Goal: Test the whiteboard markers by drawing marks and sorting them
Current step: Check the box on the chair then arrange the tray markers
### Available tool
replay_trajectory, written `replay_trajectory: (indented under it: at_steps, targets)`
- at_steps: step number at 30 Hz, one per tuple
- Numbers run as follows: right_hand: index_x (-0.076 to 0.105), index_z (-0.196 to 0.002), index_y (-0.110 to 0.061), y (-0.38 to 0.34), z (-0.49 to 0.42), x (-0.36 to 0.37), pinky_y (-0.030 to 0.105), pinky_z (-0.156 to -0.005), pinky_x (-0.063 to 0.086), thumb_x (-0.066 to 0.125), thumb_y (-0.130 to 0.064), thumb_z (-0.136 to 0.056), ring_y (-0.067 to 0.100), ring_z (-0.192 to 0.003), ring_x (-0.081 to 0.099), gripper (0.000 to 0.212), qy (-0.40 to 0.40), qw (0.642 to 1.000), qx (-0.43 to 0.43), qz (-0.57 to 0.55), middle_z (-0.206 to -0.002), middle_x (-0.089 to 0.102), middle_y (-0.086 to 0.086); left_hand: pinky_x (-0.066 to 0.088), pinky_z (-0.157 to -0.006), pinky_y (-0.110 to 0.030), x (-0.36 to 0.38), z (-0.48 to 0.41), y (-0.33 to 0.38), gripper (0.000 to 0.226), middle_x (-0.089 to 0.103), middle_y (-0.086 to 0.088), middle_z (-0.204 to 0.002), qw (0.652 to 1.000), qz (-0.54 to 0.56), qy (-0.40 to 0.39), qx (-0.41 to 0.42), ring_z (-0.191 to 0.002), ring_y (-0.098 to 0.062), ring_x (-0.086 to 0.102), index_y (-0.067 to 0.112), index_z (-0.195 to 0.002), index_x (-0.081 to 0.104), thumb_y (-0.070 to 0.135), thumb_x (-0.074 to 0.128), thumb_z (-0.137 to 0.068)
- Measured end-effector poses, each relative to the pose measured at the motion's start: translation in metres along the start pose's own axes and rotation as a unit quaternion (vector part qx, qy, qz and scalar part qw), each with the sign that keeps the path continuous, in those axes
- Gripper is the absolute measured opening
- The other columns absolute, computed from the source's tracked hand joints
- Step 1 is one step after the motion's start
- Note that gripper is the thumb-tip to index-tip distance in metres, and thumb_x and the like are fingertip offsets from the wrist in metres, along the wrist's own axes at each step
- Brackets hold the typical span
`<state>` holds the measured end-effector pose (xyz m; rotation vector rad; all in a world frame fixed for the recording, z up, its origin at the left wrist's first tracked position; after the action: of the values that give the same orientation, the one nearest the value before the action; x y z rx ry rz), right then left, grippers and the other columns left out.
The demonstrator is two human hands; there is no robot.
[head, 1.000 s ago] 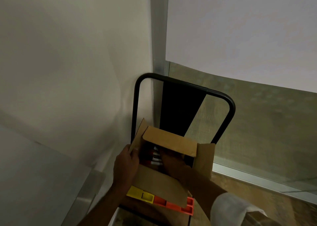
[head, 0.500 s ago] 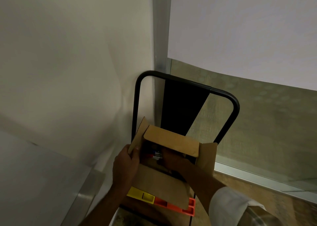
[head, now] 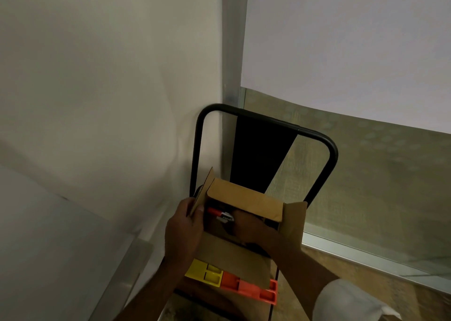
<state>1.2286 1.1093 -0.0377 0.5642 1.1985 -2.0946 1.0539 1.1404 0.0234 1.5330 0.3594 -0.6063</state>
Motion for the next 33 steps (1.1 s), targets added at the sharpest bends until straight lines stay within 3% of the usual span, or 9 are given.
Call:
replay_trajectory:
  at_steps: [5, 10, 14, 18, 21, 24, 29, 31, 33]
  targets:
    - [0.061, -0.116, -0.011, -0.012, 0.035, -0.018, 0.046, -0.076, 0.056, 0.055, -0.033, -0.100, 0.025, -0.083, 0.066, 0.029, 0.007, 0.998, -0.044, -0.048, -0.100, 0.069, 0.013, 0.041, -0.105, -0.030, -0.020, 0.011, 0.024, 0.047, 0.052, -0.003, -0.147, 0.997, 0.053, 0.060, 0.016, -0.133, -0.015, 0.046, 0.016, -0.145, 0.047, 0.027, 0.057, -0.100]
    - [0.059, -0.120, -0.010, -0.056, 0.082, -0.052, 0.029, -0.073, 0.057, 0.053, -0.023, -0.103, 0.019, -0.082, 0.071, 0.022, 0.023, 0.978, -0.082, -0.191, -0.096, 0.073, 0.010, 0.046, -0.098, -0.012, -0.048, 0.033, 0.052, 0.035, 0.066, 0.002, -0.129, 0.974, 0.180, 0.126, 0.050, -0.122, -0.005, 0.059, 0.013, -0.134, 0.059, 0.026, 0.049, -0.103]
    - [0.061, -0.116, -0.002, -0.098, 0.124, -0.070, 0.033, -0.077, 0.057, 0.058, -0.020, -0.100, 0.022, -0.083, 0.071, 0.024, 0.003, 0.939, -0.098, -0.328, -0.096, 0.074, 0.017, 0.056, -0.089, -0.032, -0.052, 0.045, 0.067, 0.043, 0.072, 0.002, -0.118, 0.947, 0.321, 0.001, -0.024, -0.109, -0.011, 0.068, 0.022, -0.131, 0.061, 0.047, 0.057, -0.097]
    - [0.062, -0.116, 0.003, -0.131, 0.165, -0.080, 0.035, -0.081, 0.058, 0.060, -0.019, -0.099, 0.028, -0.087, 0.068, 0.028, -0.040, 0.902, -0.128, -0.410, -0.097, 0.071, 0.018, 0.051, -0.059, -0.026, -0.065, 0.065, 0.105, 0.035, 0.066, 0.006, -0.065, 0.927, 0.342, -0.148, -0.028, -0.062, -0.011, 0.062, 0.015, -0.115, 0.069, 0.042, 0.059, -0.095]
    - [0.064, -0.115, 0.002, -0.146, 0.190, -0.083, 0.041, -0.085, 0.056, 0.062, -0.022, -0.098, 0.032, -0.089, 0.067, 0.029, -0.062, 0.888, -0.147, -0.431, -0.098, 0.071, 0.019, 0.044, -0.051, -0.024, -0.079, 0.083, 0.125, 0.025, 0.056, 0.006, -0.055, 0.916, 0.367, -0.157, -0.031, -0.052, -0.010, 0.053, 0.011, -0.109, 0.072, 0.030, 0.061, -0.097]
    - [0.066, -0.113, 0.000, -0.151, 0.212, -0.085, 0.042, -0.087, 0.057, 0.061, -0.022, -0.099, 0.033, -0.092, 0.068, 0.026, -0.091, 0.887, -0.170, -0.419, -0.102, 0.071, 0.020, 0.048, -0.056, -0.032, -0.090, 0.103, 0.136, 0.022, 0.064, -0.016, -0.070, 0.912, 0.385, -0.135, -0.043, -0.064, -0.028, 0.057, 0.018, -0.104, 0.075, 0.034, 0.064, -0.095]
    - [0.067, -0.116, -0.003, -0.145, 0.253, -0.083, 0.040, -0.085, 0.058, 0.062, -0.020, -0.098, 0.030, -0.092, 0.071, 0.026, -0.145, 0.885, -0.190, -0.399, -0.103, 0.072, 0.017, 0.060, -0.070, -0.039, -0.096, 0.158, 0.153, 0.026, 0.076, -0.018, -0.103, 0.903, 0.415, -0.087, -0.069, -0.087, -0.034, 0.074, 0.013, -0.112, 0.072, 0.030, 0.060, -0.097]
    - [0.064, -0.123, -0.004, -0.140, 0.266, -0.078, 0.051, -0.096, 0.054, 0.063, -0.020, -0.097, 0.044, -0.107, 0.067, 0.030, -0.172, 0.884, -0.183, -0.396, -0.114, 0.069, 0.026, 0.057, -0.062, -0.034, -0.101, 0.179, 0.156, 0.027, 0.075, -0.021, -0.103, 0.898, 0.429, -0.059, -0.073, -0.080, -0.031, 0.073, 0.012, -0.107, 0.074, 0.032, 0.061, -0.095]
    - [0.062, -0.126, -0.002, -0.139, 0.276, -0.068, 0.060, -0.103, 0.048, 0.062, -0.021, -0.098, 0.050, -0.116, 0.061, 0.033, -0.200, 0.887, -0.183, -0.374, -0.121, 0.066, 0.031, 0.057, -0.082, -0.046, -0.109, 0.198, 0.151, 0.028, 0.074, -0.022, -0.107, 0.892, 0.443, -0.020, -0.085, -0.092, -0.037, 0.071, 0.011, -0.106, 0.075, 0.032, 0.062, -0.092]
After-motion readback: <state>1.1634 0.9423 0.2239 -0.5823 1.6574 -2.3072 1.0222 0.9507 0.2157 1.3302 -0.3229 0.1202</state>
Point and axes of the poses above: each hand's wrist, its own z-axis away from the middle knuckle, its own x-axis out of the palm, y = z × x, the point moved 4 cm from there along -z, towards the middle knuckle
